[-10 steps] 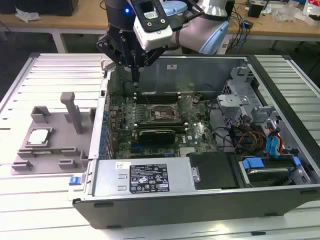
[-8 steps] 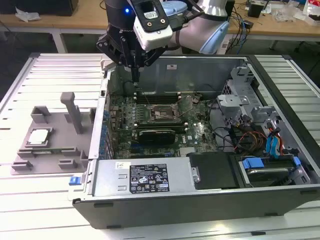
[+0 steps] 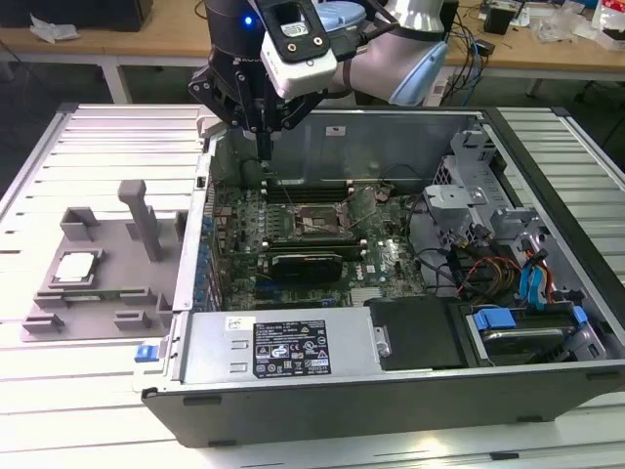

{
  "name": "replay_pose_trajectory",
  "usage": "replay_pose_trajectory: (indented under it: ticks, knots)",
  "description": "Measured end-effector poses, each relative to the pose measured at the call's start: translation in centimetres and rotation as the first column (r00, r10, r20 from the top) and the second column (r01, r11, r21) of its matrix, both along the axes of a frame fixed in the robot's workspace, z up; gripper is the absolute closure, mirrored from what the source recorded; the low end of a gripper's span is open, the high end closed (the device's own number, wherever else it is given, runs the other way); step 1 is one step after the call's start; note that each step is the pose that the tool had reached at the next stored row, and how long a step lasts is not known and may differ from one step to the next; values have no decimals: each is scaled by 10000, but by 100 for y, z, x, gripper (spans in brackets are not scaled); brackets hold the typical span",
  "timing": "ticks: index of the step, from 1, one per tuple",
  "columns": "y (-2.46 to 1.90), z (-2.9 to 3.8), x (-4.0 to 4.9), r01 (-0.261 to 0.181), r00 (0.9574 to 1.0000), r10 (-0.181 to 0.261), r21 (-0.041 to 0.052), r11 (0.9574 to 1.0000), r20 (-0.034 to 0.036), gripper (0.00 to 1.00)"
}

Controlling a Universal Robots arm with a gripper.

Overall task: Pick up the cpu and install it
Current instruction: 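Reach for the cpu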

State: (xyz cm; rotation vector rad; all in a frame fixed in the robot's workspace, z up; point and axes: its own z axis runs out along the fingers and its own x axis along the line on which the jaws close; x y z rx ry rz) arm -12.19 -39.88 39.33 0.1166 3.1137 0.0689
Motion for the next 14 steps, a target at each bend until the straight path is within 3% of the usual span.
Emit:
replay_pose_trajectory:
  ticks: [14]
  knots:
    - [0, 0, -106, 0, 10000, 0, 0, 10000, 0, 89]
